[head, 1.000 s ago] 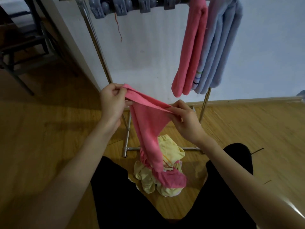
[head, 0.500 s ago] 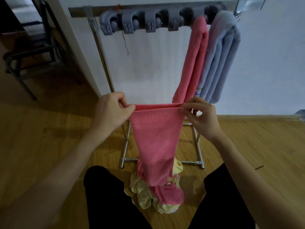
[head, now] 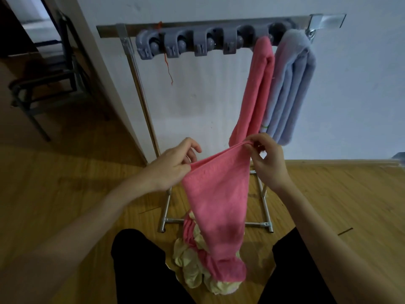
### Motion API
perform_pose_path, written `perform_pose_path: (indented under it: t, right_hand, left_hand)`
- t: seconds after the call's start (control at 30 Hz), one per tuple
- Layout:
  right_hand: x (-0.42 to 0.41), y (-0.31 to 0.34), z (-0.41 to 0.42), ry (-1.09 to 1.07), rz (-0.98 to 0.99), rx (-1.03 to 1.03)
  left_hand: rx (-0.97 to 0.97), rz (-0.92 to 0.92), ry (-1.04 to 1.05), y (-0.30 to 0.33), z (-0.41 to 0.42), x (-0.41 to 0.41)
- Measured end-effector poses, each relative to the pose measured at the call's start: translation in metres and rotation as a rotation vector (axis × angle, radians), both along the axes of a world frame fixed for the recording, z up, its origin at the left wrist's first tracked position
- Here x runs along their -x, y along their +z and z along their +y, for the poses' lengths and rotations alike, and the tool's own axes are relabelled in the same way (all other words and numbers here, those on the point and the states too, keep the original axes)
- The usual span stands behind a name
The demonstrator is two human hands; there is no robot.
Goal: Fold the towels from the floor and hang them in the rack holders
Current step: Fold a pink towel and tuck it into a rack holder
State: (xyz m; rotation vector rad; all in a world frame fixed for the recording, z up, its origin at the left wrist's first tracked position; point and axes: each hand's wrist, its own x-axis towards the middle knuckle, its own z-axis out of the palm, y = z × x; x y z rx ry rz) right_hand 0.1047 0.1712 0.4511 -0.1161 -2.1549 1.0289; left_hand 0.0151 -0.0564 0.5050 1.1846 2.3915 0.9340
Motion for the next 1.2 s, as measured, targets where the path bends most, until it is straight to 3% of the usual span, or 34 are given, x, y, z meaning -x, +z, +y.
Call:
perform_pose_path:
  t: [0.2, 0.63, 0.7, 0.87, 1.1, 1.2]
  right_hand:
    - [0.003, -0.006, -0.006, 0.011, -0.028, -0.049]
    - [0.003, 0.0, -0.022, 0.146, -0.065, -0.027]
    - [0.002, -0.001, -0.023, 0.162, -0.073, -0.027]
    - [0.002, 0.0, -0.025, 0.195, -0.063, -0.029]
    - [0.002, 0.0, -0.022, 0.173, -0.062, -0.035]
    - [0.001, -0.002, -0.022, 0.124, -0.054, -0.064]
  left_hand:
    - [0.031, -0.055, -0.202, -0.001, -0.002, -0.012]
    - [0.374, 0.079, -0.468, 0.014, -0.007, -0.008]
    - [0.349, 0.208, -0.533, 0.014, -0.009, -0.008]
    - [0.159, 0.732, -0.694, 0.012, -0.005, -0.007]
    - [0.064, 1.037, -0.707, 0.004, 0.005, -0.006]
    - [0.075, 1.052, -0.734, 0.001, 0.006, -0.006]
